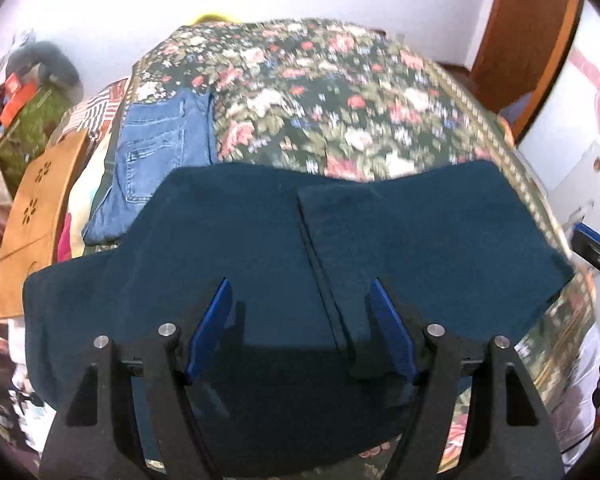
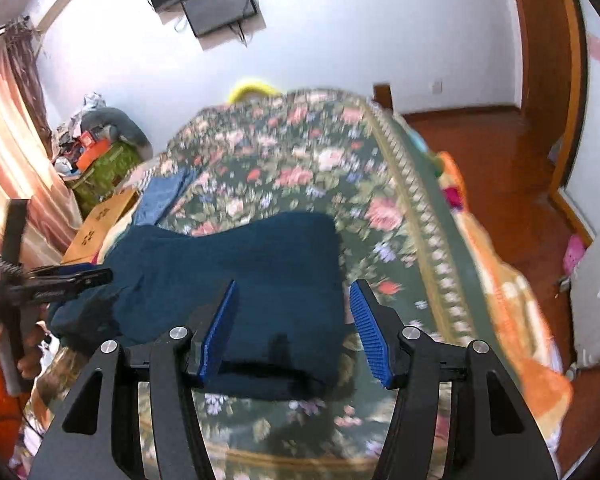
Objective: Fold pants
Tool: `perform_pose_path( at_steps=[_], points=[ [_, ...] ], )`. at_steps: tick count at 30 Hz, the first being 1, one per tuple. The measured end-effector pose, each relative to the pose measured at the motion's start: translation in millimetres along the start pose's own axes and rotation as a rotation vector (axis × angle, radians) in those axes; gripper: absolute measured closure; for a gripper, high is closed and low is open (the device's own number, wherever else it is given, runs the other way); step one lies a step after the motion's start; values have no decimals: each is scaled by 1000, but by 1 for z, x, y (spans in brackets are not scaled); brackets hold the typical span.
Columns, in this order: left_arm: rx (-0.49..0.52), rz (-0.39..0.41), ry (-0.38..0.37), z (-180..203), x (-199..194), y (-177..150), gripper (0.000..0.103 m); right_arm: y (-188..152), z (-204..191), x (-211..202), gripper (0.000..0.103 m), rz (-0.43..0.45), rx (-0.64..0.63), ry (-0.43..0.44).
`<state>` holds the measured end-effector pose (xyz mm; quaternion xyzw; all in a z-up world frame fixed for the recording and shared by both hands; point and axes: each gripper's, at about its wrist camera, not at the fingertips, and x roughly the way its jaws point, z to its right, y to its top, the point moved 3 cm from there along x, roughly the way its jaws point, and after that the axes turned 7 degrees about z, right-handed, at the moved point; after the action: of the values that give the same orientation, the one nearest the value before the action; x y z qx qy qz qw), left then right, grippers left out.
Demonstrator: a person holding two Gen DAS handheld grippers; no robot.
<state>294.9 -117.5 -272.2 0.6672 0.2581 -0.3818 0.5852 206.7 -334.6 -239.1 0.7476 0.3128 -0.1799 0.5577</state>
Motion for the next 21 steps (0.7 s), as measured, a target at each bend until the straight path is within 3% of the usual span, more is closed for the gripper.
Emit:
perform_pose_path(
  at_steps=[2, 5, 13, 18, 21],
  points=[
    [10, -36, 7, 1, 12, -8, 31, -13, -3, 24, 49, -65, -24, -13],
    [-18, -25, 17, -5, 19, -15, 17, -36, 2, 46, 49, -160, -40, -34],
    [13, -4, 39, -13, 10, -20, 17, -51, 18, 26, 49, -173, 7, -13],
    [-20, 4, 70, -41, -6, -32, 17, -50, 17, 12, 49, -194, 3, -29],
    [-71, 32, 88, -68, -24, -36, 17, -37, 8, 5, 49, -156, -35, -64]
  ],
)
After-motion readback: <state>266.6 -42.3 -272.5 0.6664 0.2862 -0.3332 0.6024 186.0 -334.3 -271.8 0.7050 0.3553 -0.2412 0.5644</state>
